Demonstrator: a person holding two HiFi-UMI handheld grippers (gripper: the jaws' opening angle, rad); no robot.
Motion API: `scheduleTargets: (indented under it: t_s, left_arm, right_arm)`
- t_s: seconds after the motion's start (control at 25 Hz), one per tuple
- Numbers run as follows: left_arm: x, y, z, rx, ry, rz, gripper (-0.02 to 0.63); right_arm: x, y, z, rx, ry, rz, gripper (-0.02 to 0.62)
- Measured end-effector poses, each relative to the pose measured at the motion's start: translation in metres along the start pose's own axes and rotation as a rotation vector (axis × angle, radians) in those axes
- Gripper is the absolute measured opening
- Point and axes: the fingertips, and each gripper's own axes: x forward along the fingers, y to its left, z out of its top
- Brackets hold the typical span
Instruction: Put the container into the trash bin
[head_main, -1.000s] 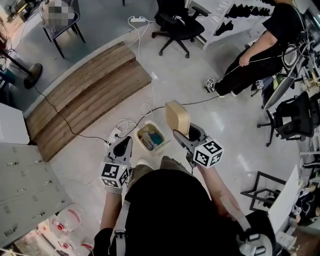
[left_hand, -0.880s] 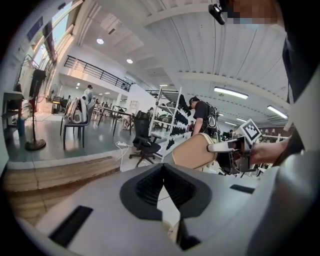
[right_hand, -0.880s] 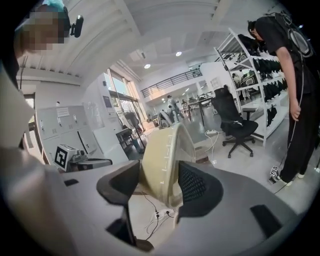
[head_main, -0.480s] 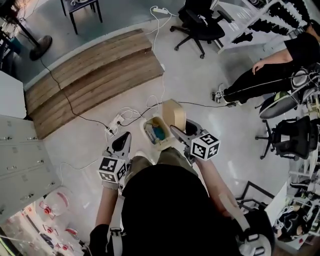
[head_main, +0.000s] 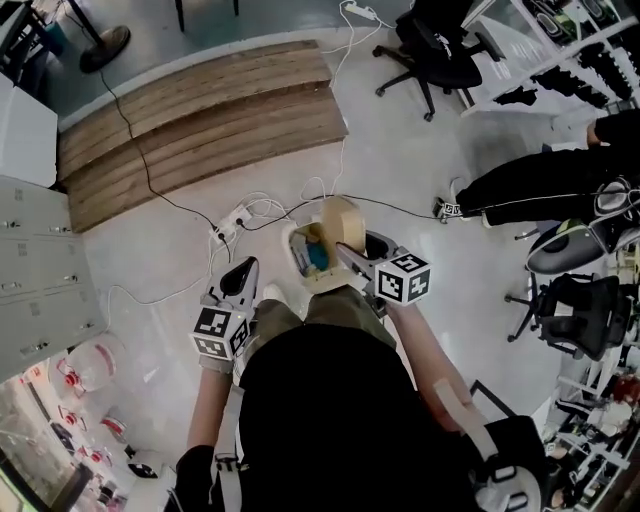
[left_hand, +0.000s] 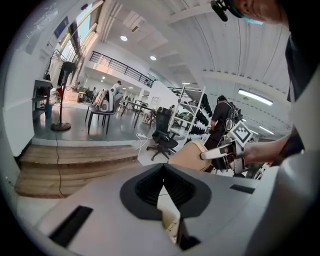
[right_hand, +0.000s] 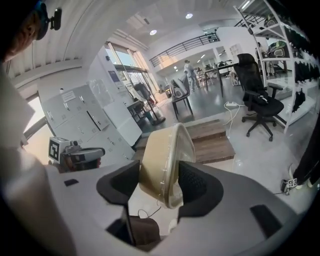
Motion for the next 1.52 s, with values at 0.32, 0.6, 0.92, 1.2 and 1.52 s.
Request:
scheduleTargets:
  t_s: [0.32,0.6,0.92,1.2,1.52]
  left_arm:
    - [0.015,-0.007,-0.010,-0.071,-0.002,0.130,0.007]
    - [0.026,-0.009,-0.022,-0.140,0.014,0.246,0.008]
    - [0.027,-0.002,-0.041,-0.215,-0.001,0.329,0.008]
    - [0.030,-0.004,-0.062,-0.270,-0.002,0.383,0.008]
    - [0.039,-0.005,-0.081,-0.323,-0.024,0.416,0.008]
  right_arm:
    - [0.028,-0.038,-0.026,-0.035,0.186,0.111,0.253]
    - [0.057,-0.063,-0.048,-0.072,0.339,0.199,0.253]
    - [0.097,-0.079,-0.084,-0.120,0.474,0.256,0.253]
    - [0.123,-0.093,-0.118,-0.143,0.568,0.292,0.253]
    - [0.154,-0.112,-0.162,-0.187,0.656,0.306,0.253]
